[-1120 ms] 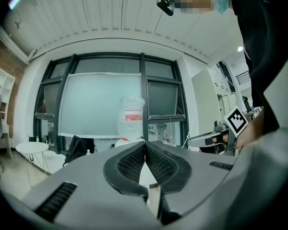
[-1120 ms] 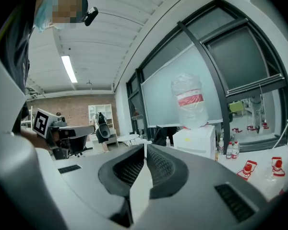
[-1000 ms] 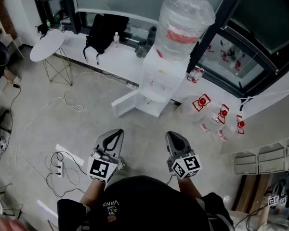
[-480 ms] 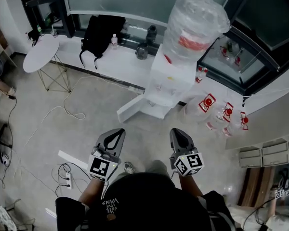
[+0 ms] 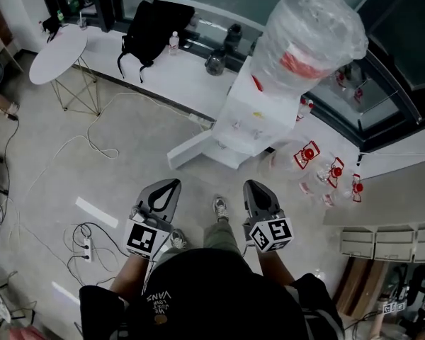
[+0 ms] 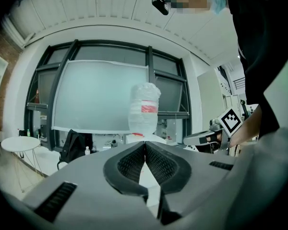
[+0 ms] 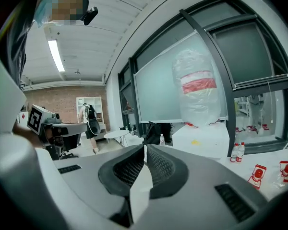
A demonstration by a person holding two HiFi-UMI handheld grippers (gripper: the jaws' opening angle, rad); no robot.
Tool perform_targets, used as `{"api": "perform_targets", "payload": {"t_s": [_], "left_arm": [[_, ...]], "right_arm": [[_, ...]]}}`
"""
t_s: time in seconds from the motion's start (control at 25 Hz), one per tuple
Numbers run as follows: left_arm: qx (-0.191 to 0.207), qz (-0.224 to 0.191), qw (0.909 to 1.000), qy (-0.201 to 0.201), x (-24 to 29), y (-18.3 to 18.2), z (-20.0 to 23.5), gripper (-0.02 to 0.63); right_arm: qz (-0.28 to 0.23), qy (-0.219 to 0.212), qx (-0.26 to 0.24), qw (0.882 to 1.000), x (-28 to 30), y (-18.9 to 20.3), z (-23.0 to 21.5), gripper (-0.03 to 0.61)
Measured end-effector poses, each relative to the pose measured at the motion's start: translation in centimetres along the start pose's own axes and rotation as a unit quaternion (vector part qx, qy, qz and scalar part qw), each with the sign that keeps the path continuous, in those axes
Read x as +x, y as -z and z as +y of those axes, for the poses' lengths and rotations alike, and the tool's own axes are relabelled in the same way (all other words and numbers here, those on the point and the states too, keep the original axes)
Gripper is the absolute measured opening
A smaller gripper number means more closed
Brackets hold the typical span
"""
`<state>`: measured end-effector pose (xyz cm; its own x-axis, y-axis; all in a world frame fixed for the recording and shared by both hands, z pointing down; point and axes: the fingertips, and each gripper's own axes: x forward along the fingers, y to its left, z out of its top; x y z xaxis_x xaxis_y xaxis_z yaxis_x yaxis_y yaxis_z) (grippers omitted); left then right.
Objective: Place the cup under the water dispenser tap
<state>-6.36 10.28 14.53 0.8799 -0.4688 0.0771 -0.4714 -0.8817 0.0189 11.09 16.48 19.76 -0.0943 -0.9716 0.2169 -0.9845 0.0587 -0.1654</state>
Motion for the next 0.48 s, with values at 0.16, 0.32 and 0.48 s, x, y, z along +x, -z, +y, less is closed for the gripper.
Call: {"api": "perform_targets", "payload": {"t_s": [0.16,0.32,0.48], "left_arm": [[-0.015,0.003,0.9996,-0.024,3.2,1.2,0.3,0.02],[-0.025,0.007,0.999,-0.038,6.5,3.1,0.9,0.02],[-0.049,0.007,0.997,-0.059,8.7,6.1,2.2,0.02]], "right_arm": [[0.021,-0.029,-0.012,0.999,2.8,0.6,-2.3,0.044],[0.04,-0.048,-0.034,0.997,5.6,2.1,-4.7,0.046],[0.06,-0.062,-0.041,0.995,9.0,5.1,-6.3,0.046]]}}
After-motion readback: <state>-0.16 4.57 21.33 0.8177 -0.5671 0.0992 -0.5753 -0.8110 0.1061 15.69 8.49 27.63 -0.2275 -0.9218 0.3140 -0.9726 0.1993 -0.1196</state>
